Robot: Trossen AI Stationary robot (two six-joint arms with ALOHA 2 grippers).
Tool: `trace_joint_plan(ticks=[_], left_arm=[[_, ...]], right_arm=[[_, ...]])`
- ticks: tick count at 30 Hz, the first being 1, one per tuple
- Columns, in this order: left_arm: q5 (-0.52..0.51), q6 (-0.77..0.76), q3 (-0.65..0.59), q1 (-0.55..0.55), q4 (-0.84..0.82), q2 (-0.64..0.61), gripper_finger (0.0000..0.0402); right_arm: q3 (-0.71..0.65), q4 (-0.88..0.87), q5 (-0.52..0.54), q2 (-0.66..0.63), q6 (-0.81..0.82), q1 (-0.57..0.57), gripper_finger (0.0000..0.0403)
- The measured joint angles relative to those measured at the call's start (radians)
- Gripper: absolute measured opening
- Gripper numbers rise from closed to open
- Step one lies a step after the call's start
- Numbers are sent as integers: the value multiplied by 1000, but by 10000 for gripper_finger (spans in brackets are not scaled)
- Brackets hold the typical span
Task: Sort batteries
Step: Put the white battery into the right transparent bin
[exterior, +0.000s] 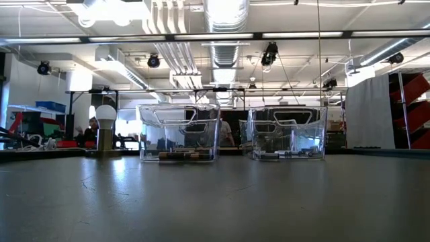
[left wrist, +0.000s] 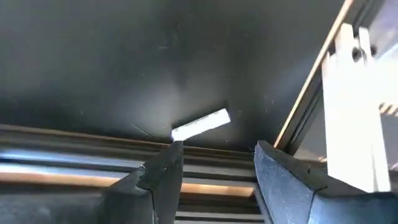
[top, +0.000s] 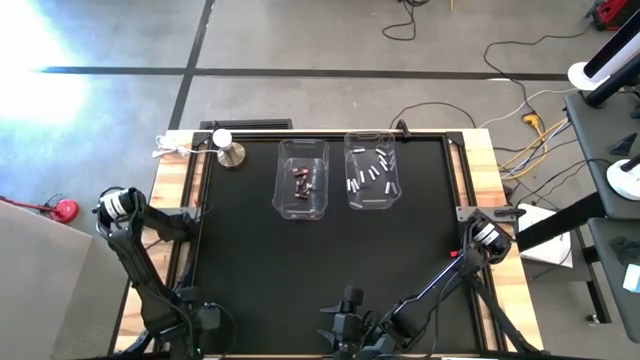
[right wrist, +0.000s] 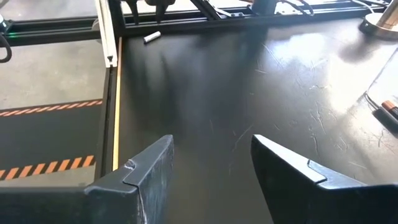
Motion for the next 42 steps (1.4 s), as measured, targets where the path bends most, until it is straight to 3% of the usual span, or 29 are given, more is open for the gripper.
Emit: trace_joint_plan(ticks=[9,14,29,36,42], left_arm=[[-11,382,1,1,-29,0,178],[-18,520,3,3,-78,0,178],[-14,564,-16,4,-85,0,178],[118,545,-65,13,-17,37,178],[120,573,-65,23,47,81,178]], right_arm=[[-1,0,0,0,2,0,208],[-1,0,0,0,2,2,206],[-3,-30,0,0,13,2,208],[-3,-30,0,0,12,2,210],[-3,-30,0,0,10,2,208]])
